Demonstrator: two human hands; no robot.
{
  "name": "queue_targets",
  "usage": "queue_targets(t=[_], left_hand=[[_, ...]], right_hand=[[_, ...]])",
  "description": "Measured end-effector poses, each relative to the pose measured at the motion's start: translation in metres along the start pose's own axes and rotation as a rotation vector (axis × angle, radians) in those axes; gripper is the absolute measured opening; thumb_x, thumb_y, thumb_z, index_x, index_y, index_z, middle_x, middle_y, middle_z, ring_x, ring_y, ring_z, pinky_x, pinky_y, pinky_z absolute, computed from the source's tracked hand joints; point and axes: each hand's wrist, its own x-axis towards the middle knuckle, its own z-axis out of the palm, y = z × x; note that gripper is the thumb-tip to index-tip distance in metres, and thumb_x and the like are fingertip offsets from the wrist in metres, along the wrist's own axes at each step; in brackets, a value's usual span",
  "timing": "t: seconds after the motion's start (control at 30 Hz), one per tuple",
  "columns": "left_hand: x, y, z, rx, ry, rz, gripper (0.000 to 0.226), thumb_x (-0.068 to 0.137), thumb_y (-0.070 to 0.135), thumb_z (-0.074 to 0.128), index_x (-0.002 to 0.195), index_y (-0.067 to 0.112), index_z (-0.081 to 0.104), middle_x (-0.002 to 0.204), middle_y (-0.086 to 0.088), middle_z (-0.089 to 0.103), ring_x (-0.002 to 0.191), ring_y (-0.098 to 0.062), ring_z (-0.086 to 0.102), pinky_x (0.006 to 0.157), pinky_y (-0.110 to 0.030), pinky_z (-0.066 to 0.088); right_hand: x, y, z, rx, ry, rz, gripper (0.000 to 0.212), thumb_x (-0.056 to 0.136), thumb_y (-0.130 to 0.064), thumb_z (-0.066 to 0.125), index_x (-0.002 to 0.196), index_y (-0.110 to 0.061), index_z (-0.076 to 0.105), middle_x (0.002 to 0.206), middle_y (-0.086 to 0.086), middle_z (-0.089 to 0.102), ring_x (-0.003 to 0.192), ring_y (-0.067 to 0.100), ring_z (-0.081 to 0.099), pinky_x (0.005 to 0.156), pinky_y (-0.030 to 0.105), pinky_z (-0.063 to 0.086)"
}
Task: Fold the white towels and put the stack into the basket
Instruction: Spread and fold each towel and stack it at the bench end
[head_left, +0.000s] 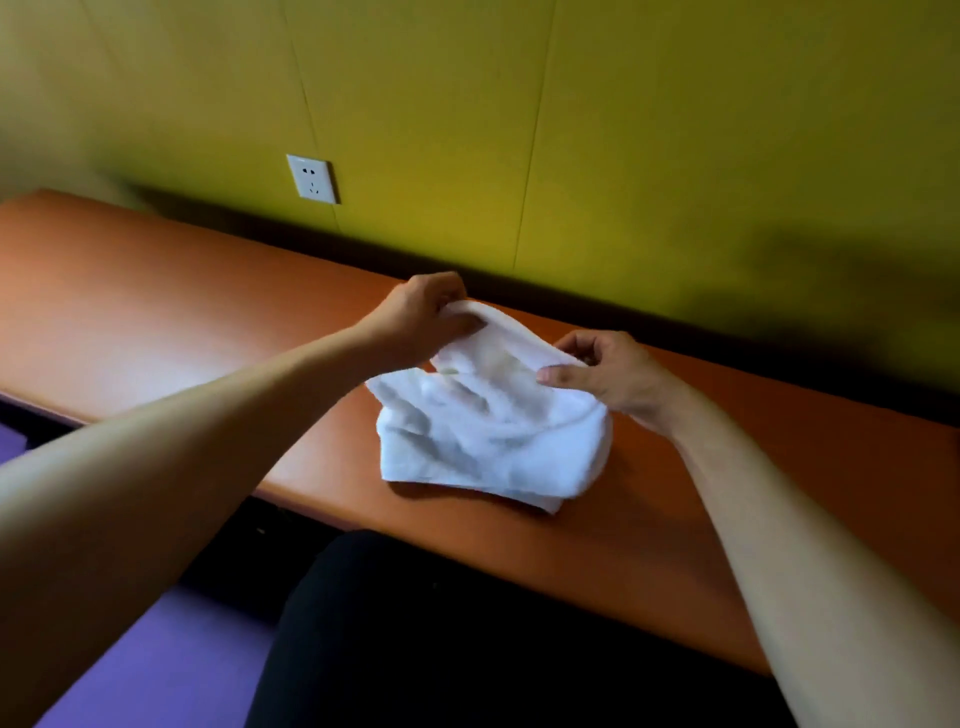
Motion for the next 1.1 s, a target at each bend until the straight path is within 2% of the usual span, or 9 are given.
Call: queue_targets(t=[0.07,0.17,0.37,0.5,0.63,0.8,0.9,0.97,1.1], left_hand=[[-0.004,0.022,-0.017,-0.028,0.037,0.03,0.02,0.086,0.02,0.073,0.078,0.02,0.055,0.063,0.007,0.052,0.054,-0.003,0.043,0.046,-0.013,0.033],[-0.013,0.053,-0.036,0.0,0.097,0.067,0.016,0.085,0.015,0.069,0.084,0.018,0.053,0.065,0.008,0.052,0.059,-0.015,0.044,0.047,-0.015,0.033],[-0.028,0.107,-0.074,0.059,0.273,0.149,0.014,0.086,0.012,0.067,0.099,0.011,0.063,0.077,-0.003,0.06,0.069,-0.028,0.052,0.056,-0.03,0.032],[-0.037,0.128,-0.094,0.108,0.342,0.119,0.011,0.087,0.017,0.065,0.098,0.014,0.065,0.083,-0.009,0.065,0.074,-0.03,0.056,0.061,-0.031,0.037],[-0.047,0.142,-0.103,0.227,0.315,0.06,0.014,0.087,0.018,0.067,0.098,0.009,0.065,0.094,-0.019,0.068,0.086,-0.038,0.061,0.066,-0.033,0.037],[-0.06,0.156,-0.092,0.289,0.14,0.001,0.033,0.081,0.016,0.067,0.114,0.022,0.065,0.116,-0.001,0.069,0.106,-0.03,0.063,0.087,-0.038,0.051],[-0.069,0.196,-0.073,-0.071,-0.104,0.125,0.065,0.081,0.01,0.078,0.139,0.021,0.052,0.13,0.007,0.06,0.114,-0.011,0.054,0.095,-0.023,0.041],[-0.069,0.223,-0.06,-0.218,-0.141,0.238,0.06,0.082,0.013,0.08,0.136,0.018,0.055,0.124,0.002,0.065,0.106,-0.009,0.06,0.089,-0.017,0.045],[-0.072,0.243,-0.058,-0.019,0.053,0.354,0.015,0.086,0.024,0.075,0.099,0.018,0.071,0.081,0.006,0.066,0.062,0.007,0.053,0.057,-0.008,0.037]], right_hand=[[-0.019,-0.019,-0.016,-0.191,-0.038,0.014,0.022,0.073,-0.019,0.087,0.081,-0.013,0.068,0.078,0.008,0.067,0.072,0.016,0.056,0.065,0.032,0.045],[-0.045,-0.042,-0.041,-0.604,0.037,0.027,0.027,0.072,-0.029,0.086,0.084,-0.013,0.067,0.084,0.009,0.072,0.074,0.017,0.064,0.067,0.035,0.05],[-0.111,-0.076,-0.088,-0.847,0.157,0.101,0.028,0.072,-0.04,0.085,0.076,-0.021,0.064,0.072,-0.005,0.061,0.07,0.016,0.058,0.054,0.028,0.038],[-0.152,-0.085,-0.119,-0.723,0.339,0.056,0.026,0.074,-0.029,0.086,0.078,-0.015,0.065,0.069,-0.002,0.058,0.064,0.015,0.053,0.052,0.028,0.038],[-0.178,-0.091,-0.135,-0.099,0.604,-0.167,0.011,0.084,-0.007,0.076,0.087,-0.014,0.069,0.085,0.006,0.067,0.077,0.017,0.06,0.077,0.04,0.056],[-0.185,-0.126,-0.116,0.044,0.573,-0.353,0.015,0.09,-0.009,0.068,0.09,-0.024,0.069,0.085,0.002,0.067,0.077,0.012,0.06,0.07,0.036,0.055],[-0.181,-0.144,-0.087,-0.075,0.452,-0.473,0.023,0.089,-0.004,0.069,0.087,-0.027,0.067,0.077,-0.006,0.065,0.068,0.0,0.056,0.066,0.025,0.046],[-0.179,-0.149,-0.067,-0.06,0.362,-0.485,0.024,0.088,-0.002,0.069,0.086,-0.026,0.068,0.077,-0.004,0.067,0.07,0.003,0.057,0.066,0.021,0.046],[-0.188,-0.146,-0.063,0.18,0.333,-0.428,0.015,0.086,-0.008,0.074,0.095,-0.019,0.069,0.082,0.003,0.072,0.075,0.011,0.064,0.071,0.027,0.052]])
